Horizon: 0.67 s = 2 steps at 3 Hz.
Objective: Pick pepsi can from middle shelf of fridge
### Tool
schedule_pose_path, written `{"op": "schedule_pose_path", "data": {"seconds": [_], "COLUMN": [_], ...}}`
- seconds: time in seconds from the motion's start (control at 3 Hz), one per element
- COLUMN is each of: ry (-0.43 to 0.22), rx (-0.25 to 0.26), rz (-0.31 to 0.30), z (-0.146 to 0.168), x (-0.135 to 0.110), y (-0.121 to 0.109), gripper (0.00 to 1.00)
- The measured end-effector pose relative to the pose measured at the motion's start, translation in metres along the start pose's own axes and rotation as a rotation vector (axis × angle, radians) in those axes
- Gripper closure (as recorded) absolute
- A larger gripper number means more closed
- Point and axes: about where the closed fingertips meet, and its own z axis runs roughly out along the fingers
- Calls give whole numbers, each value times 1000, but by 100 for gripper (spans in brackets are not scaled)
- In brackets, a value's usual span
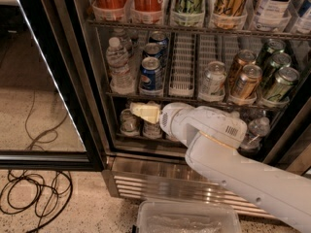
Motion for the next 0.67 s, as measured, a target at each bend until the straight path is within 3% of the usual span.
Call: {"op": "schedule_pose_path", "data": {"seconds": [0.67], "ry": [-65], "rx": [15], "rz": [-73], "z": [0], "x": [-15], "y": [19], "gripper": [0]}}
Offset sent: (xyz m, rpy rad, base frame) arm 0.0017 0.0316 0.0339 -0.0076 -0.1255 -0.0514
